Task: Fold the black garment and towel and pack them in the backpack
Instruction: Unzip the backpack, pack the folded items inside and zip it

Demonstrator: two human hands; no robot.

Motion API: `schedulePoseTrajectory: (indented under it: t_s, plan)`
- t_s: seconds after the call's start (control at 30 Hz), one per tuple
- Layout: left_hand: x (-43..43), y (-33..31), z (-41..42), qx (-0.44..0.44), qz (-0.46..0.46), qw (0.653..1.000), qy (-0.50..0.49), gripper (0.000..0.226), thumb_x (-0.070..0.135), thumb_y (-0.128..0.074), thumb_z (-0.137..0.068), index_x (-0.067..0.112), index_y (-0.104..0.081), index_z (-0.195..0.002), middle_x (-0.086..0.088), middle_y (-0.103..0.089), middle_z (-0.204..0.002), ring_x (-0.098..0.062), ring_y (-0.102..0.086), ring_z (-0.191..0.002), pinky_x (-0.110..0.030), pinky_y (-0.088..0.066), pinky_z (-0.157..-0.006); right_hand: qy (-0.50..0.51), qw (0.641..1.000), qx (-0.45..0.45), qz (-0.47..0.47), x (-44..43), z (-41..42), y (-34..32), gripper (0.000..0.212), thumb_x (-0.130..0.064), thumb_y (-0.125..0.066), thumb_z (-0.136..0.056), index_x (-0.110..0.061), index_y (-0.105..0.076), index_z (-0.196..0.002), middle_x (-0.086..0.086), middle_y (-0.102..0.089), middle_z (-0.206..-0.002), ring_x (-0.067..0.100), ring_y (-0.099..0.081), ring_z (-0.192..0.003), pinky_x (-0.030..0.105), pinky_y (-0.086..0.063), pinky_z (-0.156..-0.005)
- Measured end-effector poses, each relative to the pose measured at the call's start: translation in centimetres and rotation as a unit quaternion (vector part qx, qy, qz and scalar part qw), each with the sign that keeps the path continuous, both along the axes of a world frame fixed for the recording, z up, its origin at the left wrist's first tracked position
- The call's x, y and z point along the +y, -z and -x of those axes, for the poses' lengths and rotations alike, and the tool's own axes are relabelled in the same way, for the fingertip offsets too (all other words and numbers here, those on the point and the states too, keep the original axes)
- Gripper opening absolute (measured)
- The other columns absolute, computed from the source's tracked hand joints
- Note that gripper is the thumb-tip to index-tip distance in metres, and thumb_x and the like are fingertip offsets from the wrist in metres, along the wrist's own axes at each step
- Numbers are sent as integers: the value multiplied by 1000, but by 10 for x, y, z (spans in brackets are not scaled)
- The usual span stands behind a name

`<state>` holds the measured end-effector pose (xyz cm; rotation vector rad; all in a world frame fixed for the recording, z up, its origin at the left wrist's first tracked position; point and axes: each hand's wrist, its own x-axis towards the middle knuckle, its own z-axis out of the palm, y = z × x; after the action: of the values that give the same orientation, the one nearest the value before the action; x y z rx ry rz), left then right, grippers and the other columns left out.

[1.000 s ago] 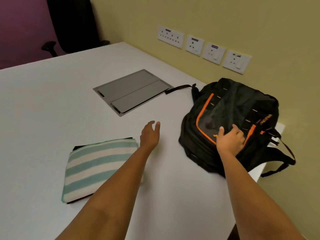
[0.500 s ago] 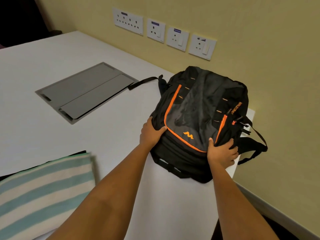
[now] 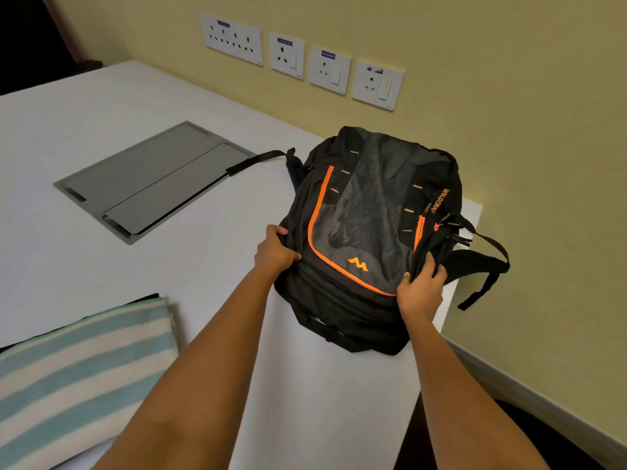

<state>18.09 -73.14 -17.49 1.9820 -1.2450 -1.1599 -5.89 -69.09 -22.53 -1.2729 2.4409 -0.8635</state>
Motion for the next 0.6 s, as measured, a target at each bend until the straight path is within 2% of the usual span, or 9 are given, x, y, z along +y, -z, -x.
schedulePoseTrajectory:
  t_s: [0.17, 0.37, 0.5, 0.6]
  plan:
    - [31, -8, -13, -62, -85, 994, 12, 73, 5, -73, -78, 9, -26, -133, -22, -44, -133, -40, -48, -119, -47, -44, -102, -83, 996, -23, 21, 21, -4, 1, 58, -12, -52, -94, -14, -28, -146, 15, -22, -152, 37, -38, -132, 47, -36, -109]
    - [78, -9, -48, -45, -143, 989, -3, 83, -1, -73, -76, 7, -18, -137, -23, -37, -139, -41, -45, -123, -46, -49, -91, -182, 982, -44, 31, 34, -25, 4, 58, -12, -49, -96, -16, -25, -148, 13, -20, -154, 32, -28, -139, 42, -30, -113]
    - [97, 1, -69, -66, -108, 991, -38, 79, 3, -76, -76, 6, -24, -135, -23, -41, -136, -41, -46, -121, -47, -47, -97, -218, 974, -60, 23, 23, -48, 3, 58, -13, -47, -97, -16, -22, -149, 12, -17, -155, 31, -24, -142, 40, -27, -113]
    - [102, 13, -78, -76, -33, 993, -88, 52, 5, -73, -78, 9, -33, -112, -23, -50, -125, -39, -51, -111, -45, -44, -91, -233, 970, -65, 12, 7, -63, 0, 58, -13, -47, -97, -15, -21, -149, 13, -16, -155, 31, -22, -143, 39, -25, -114]
